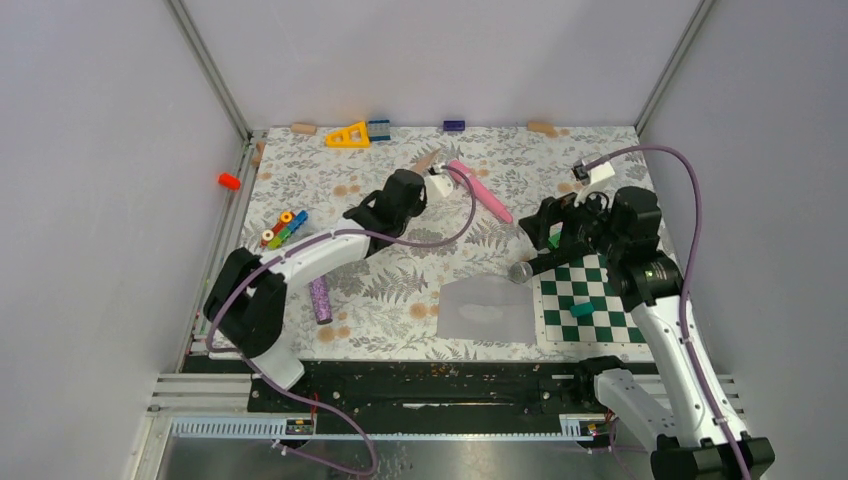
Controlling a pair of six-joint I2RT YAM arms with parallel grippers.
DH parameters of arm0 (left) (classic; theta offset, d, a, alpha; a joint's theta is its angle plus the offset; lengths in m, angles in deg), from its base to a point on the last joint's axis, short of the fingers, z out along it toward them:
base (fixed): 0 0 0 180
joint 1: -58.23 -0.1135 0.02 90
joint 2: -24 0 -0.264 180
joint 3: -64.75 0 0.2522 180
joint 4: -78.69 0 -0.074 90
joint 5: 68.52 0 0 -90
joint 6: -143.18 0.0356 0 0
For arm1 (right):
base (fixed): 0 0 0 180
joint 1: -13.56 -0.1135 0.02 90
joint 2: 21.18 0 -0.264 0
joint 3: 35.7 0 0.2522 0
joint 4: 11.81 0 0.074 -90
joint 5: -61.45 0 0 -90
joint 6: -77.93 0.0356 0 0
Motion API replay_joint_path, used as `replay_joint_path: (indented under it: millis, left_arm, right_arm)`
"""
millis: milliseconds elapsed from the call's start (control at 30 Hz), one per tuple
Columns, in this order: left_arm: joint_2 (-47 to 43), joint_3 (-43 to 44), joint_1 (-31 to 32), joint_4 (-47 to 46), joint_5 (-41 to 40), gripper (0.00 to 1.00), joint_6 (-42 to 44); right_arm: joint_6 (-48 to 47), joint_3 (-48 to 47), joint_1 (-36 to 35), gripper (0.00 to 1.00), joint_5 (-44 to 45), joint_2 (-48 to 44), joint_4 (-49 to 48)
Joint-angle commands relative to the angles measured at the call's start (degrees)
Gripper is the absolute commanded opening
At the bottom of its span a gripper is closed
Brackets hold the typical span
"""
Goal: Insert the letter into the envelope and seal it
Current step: Pick up the letter from the center of the board.
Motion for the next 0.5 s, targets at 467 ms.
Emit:
replay_joint_path:
  millis: [467]
  left_arm:
    - [-10.24, -9.99, 8.04, -7.61, 11.88, 0.00, 0.51]
  right_arm:
    - [23.02, -13.86, 5.04, 0.99, -10.98, 25.94, 3.76]
